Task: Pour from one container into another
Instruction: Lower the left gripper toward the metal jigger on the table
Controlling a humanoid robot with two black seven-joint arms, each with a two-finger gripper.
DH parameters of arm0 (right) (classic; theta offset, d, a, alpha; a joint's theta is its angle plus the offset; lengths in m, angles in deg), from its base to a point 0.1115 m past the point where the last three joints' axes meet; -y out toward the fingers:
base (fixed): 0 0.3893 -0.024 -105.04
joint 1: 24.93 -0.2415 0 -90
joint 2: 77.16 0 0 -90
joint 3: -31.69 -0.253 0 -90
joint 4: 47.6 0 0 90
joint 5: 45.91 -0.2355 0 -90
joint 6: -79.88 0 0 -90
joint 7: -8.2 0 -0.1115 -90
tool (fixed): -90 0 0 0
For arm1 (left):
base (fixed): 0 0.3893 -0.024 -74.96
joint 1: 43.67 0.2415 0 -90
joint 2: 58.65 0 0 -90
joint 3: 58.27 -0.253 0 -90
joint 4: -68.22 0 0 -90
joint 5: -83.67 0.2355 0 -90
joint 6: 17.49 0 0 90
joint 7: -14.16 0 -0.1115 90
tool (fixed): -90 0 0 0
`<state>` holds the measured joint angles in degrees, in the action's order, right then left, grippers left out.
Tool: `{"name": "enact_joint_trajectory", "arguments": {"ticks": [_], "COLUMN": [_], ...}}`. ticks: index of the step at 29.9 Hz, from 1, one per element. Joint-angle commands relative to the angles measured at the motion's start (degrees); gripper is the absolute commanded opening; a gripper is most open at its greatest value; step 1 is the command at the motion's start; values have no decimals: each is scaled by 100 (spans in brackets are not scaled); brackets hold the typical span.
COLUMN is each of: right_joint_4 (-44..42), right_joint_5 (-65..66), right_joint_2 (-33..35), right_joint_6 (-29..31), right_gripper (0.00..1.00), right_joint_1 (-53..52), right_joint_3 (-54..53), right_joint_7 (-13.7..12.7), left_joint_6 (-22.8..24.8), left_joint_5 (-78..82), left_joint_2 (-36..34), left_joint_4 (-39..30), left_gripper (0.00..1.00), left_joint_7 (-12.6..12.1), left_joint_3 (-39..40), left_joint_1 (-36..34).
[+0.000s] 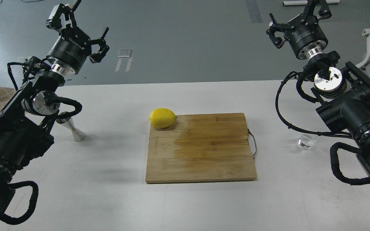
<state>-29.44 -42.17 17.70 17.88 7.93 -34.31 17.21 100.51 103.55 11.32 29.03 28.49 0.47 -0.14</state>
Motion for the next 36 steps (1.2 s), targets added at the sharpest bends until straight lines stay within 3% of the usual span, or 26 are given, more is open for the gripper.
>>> {"name": "enact_joint_trajectory", "arguments": {"ticks": [1, 18, 22, 28, 33, 36], "right_joint_4": [3, 29, 275, 390, 355, 363], "right_joint_5": [3, -5, -5, 3, 3, 3], "right_joint_2": [-20, 103, 103, 129, 129, 94], "right_joint_6": [0, 0, 0, 0, 0, 0], "right_gripper": [100, 100, 100, 100, 100, 100], "right_joint_1": [1, -61, -69, -34, 27, 159], "right_joint_3": [-1, -1, 70, 96, 105, 87], "right_joint_7": [4, -4, -136, -136, -40, 4], "left_joint_6": [-23, 0, -585, -647, -638, -559], "left_joint_5": [8, -211, -449, -441, -441, -432], "left_joint_2": [17, -10, -1, -211, -229, -203], "left_joint_4": [9, 79, 79, 35, 26, -44], "left_gripper": [99, 99, 99, 99, 99, 99], "left_joint_7": [-1, 69, 17, -36, 122, 377], "left_joint_3": [-3, 41, -29, -38, -38, -47], "left_joint_1": [15, -10, -116, -143, -134, -64]}}
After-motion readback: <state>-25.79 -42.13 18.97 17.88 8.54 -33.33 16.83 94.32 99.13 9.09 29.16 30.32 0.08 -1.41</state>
